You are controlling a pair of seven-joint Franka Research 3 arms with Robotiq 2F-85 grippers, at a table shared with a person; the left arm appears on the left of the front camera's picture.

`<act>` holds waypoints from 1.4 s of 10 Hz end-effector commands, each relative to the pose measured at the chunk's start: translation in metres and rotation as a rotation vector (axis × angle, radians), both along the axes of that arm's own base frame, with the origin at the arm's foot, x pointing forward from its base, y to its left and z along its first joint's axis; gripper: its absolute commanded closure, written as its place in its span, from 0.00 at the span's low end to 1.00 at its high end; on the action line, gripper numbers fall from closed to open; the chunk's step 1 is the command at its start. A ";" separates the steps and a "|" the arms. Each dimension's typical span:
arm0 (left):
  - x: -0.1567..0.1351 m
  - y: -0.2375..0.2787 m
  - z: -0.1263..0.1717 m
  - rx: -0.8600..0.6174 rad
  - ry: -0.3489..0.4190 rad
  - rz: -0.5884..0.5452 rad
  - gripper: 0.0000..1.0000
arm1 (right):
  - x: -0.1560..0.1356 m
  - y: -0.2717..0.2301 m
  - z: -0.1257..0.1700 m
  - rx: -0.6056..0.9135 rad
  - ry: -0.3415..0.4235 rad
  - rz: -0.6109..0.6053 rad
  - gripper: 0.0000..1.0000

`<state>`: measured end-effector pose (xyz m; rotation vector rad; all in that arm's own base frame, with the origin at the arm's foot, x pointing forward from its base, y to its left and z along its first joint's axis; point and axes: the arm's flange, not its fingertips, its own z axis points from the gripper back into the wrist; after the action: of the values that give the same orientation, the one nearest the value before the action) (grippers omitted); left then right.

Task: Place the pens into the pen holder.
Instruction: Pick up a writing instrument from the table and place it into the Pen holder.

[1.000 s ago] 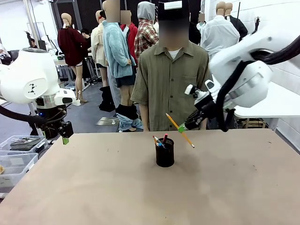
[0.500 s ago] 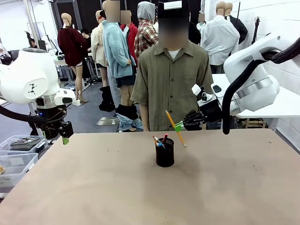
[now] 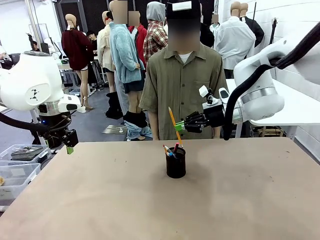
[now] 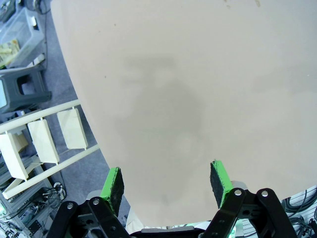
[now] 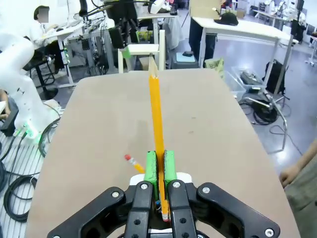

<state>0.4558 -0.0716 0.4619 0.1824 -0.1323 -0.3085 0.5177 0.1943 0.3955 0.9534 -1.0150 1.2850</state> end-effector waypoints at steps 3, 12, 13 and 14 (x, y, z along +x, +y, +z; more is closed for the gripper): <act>0.001 0.002 0.000 0.013 -0.015 -0.011 0.08 | 0.023 0.019 -0.021 0.002 0.018 0.006 1.00; 0.001 0.002 0.000 0.013 -0.015 -0.011 0.08 | 0.010 0.011 -0.054 -0.102 0.066 0.017 0.86; 0.001 0.002 0.000 0.013 -0.015 -0.011 0.08 | 0.009 0.010 -0.053 -0.107 0.063 0.010 0.70; 0.001 0.002 0.000 0.013 -0.015 -0.011 0.08 | 0.008 0.008 -0.052 -0.108 0.057 0.003 0.52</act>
<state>0.4558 -0.0716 0.4619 0.1824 -0.1322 -0.3085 0.5324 0.2035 0.3408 0.9265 -0.8964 1.3053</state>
